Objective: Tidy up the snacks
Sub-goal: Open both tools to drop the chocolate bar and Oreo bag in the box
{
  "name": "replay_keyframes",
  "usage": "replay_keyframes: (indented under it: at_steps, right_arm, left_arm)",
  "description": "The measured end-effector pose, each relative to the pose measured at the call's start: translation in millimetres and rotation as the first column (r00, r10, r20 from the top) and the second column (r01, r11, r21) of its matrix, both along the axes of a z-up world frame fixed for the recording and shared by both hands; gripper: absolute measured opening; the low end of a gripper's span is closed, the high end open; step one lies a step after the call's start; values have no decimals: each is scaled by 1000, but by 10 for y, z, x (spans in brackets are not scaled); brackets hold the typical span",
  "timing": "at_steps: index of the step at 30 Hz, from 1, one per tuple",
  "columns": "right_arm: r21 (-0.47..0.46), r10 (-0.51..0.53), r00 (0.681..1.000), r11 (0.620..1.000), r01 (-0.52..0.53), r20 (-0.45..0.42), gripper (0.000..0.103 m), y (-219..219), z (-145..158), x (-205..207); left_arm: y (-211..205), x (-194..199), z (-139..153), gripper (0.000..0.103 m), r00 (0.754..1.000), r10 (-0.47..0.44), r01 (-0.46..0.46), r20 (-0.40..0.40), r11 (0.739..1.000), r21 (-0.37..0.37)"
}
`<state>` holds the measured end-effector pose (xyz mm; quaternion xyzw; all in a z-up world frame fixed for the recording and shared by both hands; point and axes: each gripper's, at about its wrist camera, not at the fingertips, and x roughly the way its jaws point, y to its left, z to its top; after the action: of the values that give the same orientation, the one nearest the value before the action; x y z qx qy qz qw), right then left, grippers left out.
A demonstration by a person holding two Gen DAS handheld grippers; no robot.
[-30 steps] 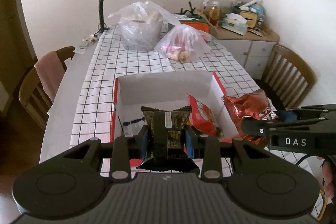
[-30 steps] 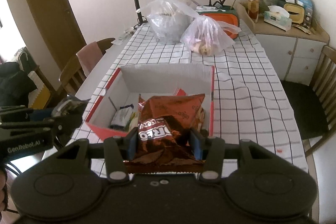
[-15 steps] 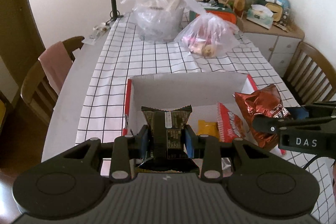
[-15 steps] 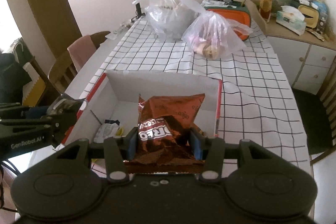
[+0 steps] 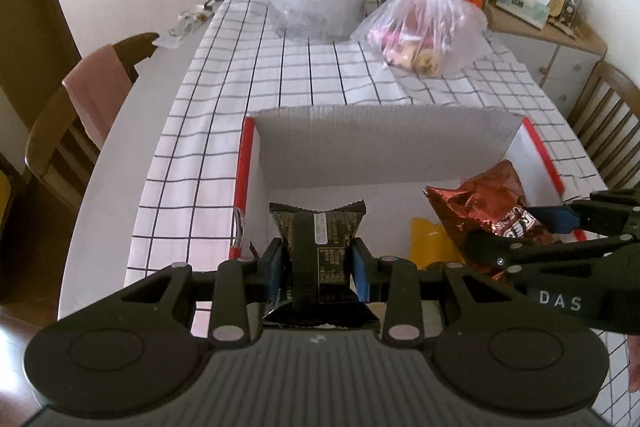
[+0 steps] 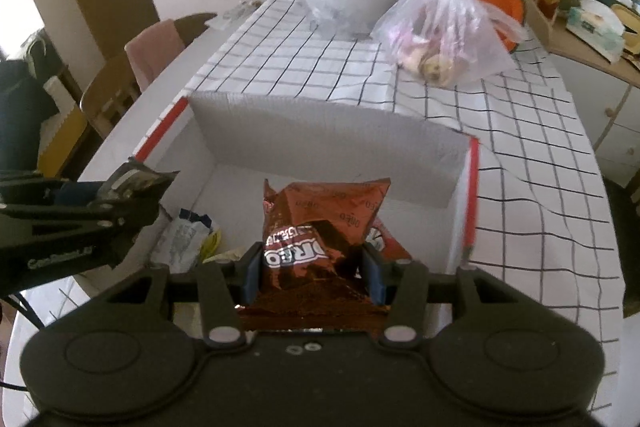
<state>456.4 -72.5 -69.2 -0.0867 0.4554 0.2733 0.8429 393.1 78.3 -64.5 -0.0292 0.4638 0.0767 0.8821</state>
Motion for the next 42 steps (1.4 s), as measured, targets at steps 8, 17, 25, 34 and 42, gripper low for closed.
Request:
replay_keyframes:
  at_steps: [8, 17, 25, 34, 42]
  right_arm:
    - [-30, 53, 999, 998, -53, -10, 49, 166, -168, 51]
    - [-48, 72, 997, 996, -74, -31, 50, 240, -281, 56]
    - [-45, 65, 997, 997, -66, -33, 53, 226, -270, 33]
    - [-16, 36, 999, 999, -36, -6, 63, 150, -89, -79]
    - [14, 26, 999, 1000, -26, 23, 70, 59, 167, -331]
  left_arm:
    - [9, 118, -212, 34, 998, -16, 17, -54, 1000, 14]
    - [-21, 158, -375, 34, 995, -31, 33, -97, 999, 21]
    - [-13, 140, -382, 34, 995, -27, 28, -93, 1000, 10]
    - [9, -30, -179, 42, 999, -26, 26, -48, 1000, 0]
    - [-5, -325, 89, 46, 999, -40, 41, 13, 999, -11]
